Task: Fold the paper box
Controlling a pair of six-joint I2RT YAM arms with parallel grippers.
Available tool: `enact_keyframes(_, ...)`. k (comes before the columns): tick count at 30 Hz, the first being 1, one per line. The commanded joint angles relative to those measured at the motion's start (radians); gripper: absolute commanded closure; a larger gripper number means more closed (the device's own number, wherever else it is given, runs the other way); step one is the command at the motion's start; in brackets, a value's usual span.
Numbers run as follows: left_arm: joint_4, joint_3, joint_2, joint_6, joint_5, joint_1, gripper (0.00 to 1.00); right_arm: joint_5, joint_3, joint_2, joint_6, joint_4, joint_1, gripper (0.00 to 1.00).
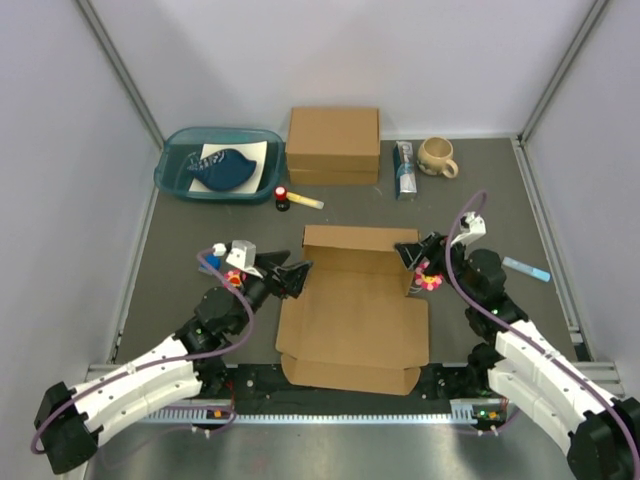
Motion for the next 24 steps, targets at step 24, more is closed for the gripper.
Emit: enact_keyframes(24,0.182,0.196,0.493,-0.240,0.398,0.297,0.62,-0.007,-0.034,0.010,-0.094,-0.151,0.003,0.25)
